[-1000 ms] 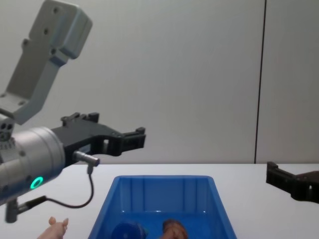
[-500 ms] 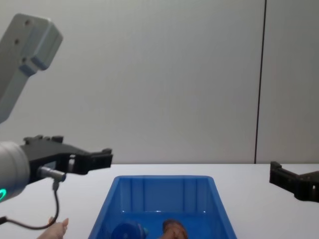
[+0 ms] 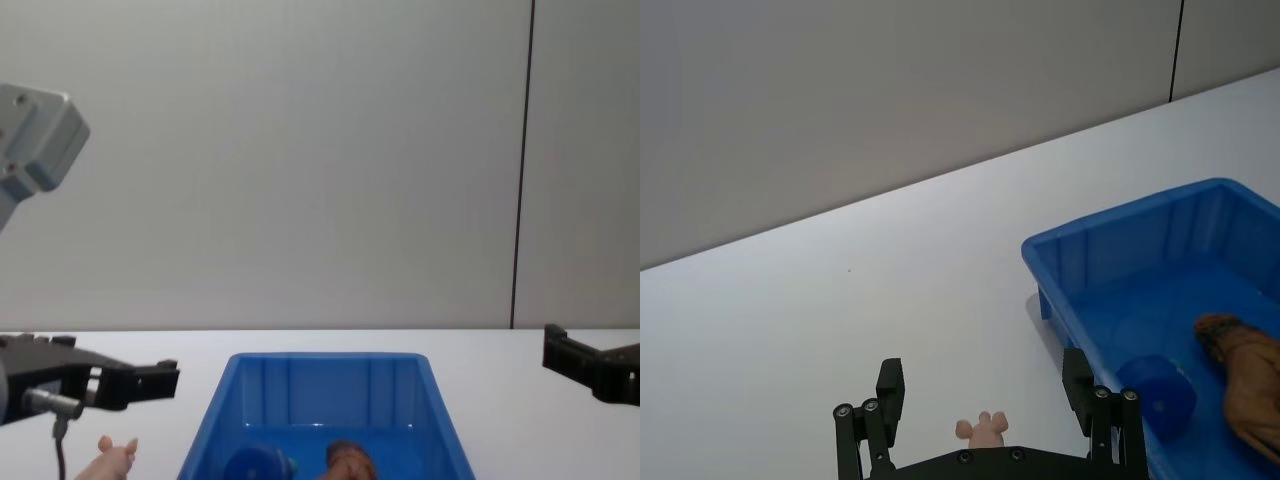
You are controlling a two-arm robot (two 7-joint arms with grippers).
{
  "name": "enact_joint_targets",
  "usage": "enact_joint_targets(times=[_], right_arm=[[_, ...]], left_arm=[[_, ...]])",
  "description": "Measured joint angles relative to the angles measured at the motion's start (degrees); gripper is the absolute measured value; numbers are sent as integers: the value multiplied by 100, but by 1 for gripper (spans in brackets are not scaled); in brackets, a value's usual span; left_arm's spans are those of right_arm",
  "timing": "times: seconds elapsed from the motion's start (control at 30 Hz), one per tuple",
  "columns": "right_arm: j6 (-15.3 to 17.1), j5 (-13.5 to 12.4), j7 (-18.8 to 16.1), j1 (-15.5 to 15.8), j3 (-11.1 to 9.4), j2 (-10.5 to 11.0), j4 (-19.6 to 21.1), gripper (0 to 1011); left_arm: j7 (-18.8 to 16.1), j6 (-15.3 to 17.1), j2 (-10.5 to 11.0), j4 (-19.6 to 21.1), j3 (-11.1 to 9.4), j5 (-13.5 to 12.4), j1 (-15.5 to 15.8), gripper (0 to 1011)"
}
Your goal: Pick up the two dolls from the table and place them into the box.
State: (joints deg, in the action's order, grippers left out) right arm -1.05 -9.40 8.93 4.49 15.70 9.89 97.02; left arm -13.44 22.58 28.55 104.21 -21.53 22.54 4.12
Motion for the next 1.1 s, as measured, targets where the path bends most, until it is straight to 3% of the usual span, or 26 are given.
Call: enact_joint_targets(times=[0.53,1.1], right_arm=[[1,0,8,5,1,0,3,1001],[1,0,7,5,1,0,3,1001]], left_arm=[[-100,354,-6,-126,79,152,-141,1001],[71,355,-85,-435,144,404,-228,979]])
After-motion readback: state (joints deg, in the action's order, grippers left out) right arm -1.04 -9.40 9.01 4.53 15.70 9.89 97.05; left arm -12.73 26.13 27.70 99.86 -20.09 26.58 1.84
